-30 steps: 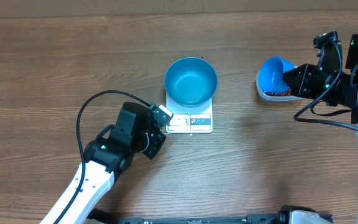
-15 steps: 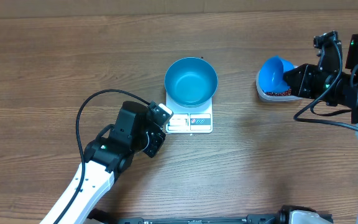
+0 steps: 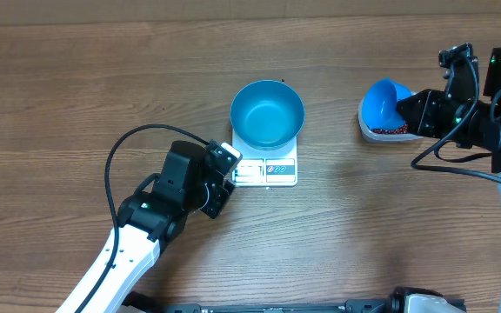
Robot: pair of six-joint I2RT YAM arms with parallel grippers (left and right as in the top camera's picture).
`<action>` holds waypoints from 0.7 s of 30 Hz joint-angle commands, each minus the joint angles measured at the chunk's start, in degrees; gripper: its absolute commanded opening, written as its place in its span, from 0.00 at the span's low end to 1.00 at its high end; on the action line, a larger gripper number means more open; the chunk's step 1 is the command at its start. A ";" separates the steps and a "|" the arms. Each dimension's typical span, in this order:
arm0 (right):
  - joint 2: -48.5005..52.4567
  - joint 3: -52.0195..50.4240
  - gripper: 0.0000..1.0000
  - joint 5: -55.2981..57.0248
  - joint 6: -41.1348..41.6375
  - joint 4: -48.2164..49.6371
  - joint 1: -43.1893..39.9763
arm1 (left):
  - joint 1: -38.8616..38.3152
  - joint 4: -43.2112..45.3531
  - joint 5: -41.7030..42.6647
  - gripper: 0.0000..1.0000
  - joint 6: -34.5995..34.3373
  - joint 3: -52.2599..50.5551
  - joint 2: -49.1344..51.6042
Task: Scoop item into bowl and weigh 150g on scale
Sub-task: 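Push the scoop down into the red beans with the right gripper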
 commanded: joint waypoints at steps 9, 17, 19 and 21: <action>-0.28 1.81 0.04 0.39 0.00 0.42 0.31 | -0.28 0.09 0.00 1.00 -0.39 -0.15 -0.22; -0.28 1.81 0.04 0.39 0.00 0.61 0.31 | -0.28 0.11 0.02 1.00 -0.46 -0.15 -0.22; -0.28 1.81 0.04 0.39 0.00 0.61 0.31 | -0.28 0.11 -0.09 1.00 -1.38 -0.15 -0.22; -0.28 1.81 0.04 0.39 0.00 0.61 0.31 | -0.28 0.83 -0.15 1.00 -4.33 -0.15 -0.24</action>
